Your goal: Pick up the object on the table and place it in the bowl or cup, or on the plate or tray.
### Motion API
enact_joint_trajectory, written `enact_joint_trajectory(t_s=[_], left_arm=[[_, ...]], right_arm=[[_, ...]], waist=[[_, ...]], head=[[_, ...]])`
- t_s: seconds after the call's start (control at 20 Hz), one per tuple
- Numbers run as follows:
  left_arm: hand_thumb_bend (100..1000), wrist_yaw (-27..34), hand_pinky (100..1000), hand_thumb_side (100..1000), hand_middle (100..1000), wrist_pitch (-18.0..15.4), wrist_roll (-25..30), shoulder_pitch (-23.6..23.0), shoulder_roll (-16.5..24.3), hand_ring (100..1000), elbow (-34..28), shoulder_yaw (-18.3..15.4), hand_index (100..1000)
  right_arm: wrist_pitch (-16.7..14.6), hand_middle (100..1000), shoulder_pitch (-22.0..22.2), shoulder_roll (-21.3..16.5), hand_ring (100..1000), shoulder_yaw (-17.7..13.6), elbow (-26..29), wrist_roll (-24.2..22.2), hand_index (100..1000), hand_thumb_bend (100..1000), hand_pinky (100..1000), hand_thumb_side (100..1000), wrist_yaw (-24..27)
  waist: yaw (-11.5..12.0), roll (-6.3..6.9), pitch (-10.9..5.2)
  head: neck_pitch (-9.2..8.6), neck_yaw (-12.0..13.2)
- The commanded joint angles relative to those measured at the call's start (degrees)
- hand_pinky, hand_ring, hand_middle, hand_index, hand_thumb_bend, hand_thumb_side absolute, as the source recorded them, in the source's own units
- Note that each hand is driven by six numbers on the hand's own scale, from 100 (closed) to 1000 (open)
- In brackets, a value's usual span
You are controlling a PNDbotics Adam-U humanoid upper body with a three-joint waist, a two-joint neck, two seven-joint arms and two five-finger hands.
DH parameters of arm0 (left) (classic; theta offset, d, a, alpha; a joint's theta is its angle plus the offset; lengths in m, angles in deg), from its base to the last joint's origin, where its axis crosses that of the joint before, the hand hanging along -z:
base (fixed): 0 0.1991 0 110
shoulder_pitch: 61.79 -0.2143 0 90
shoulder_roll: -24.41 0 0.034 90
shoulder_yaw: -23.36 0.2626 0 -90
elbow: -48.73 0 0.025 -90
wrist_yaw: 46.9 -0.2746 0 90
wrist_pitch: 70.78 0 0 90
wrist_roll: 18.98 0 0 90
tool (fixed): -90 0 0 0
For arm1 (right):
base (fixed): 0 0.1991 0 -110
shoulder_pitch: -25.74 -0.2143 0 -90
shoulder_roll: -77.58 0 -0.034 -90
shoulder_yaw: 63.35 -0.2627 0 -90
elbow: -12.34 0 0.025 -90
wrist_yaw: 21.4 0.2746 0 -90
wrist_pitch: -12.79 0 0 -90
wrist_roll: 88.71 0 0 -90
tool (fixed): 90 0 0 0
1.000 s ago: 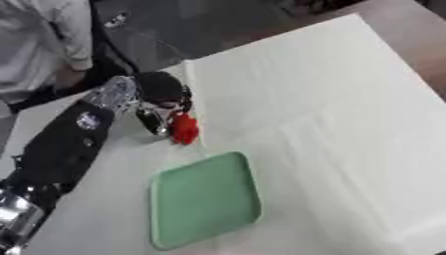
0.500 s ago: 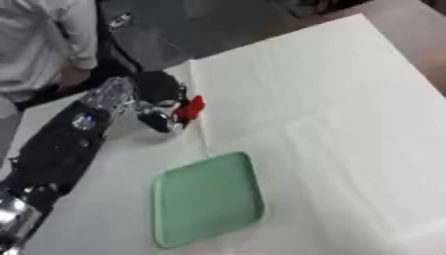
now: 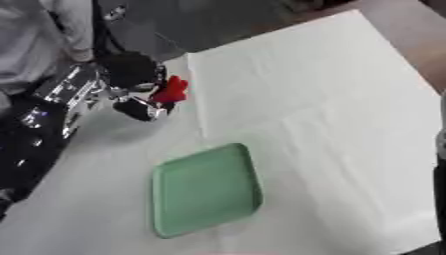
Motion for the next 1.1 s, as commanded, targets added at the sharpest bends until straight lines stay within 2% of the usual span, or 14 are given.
enact_joint_trajectory(t_s=[0.05,0.3,0.45,0.6,0.85,1.1], left_arm=[[100,5.43,100,676,193,3.28,1.65,-0.43,4.27,100,-7.64,0.94,386],[100,11.5,100,674,187,7.07,5.33,-2.4,7.19,100,-16.34,3.57,388],[100,15.28,100,674,189,7.48,8.62,-3.15,9.76,100,-21.4,6.19,388],[100,17.72,100,674,188,8.65,11.35,-4.55,12.27,100,-26.94,7.35,387],[100,18.91,100,669,183,13.55,10.06,-8.78,15.58,100,-33.61,7.39,384],[100,17.45,100,668,181,17.53,7.78,-11.8,16.78,100,-37.13,7.56,383]], right_arm=[[-0.01,402,-0.24,-1.01,361,-0.26,0.57,0.14,488,100,238,452,-0.3],[-0.03,401,0.02,-1.32,360,-0.34,0.57,0.17,488,100,238,451,-0.33],[0.0,401,0.1,-1.41,360,-0.34,0.57,0.17,488,100,238,451,-0.36],[0.02,402,0.08,-1.46,360,-0.35,0.57,0.2,488,100,238,452,-0.39],[0.02,403,0.04,-1.45,361,-0.34,0.57,0.28,488,100,238,451,-0.38],[0.03,403,-0.01,-1.44,361,-0.29,0.57,0.25,488,100,238,451,-0.34]], waist=[[0.37,-0.78,-1.47],[0.66,-1.25,-1.62],[0.66,-1.28,-1.72],[0.64,-1.15,-1.77],[0.57,-1.02,-1.99],[0.44,-1.1,-1.98]], head=[[-0.17,-1.06],[-0.56,-1.73],[-0.61,-1.84],[-0.57,-1.94],[-0.66,-2.05],[-0.7,-1.99]])
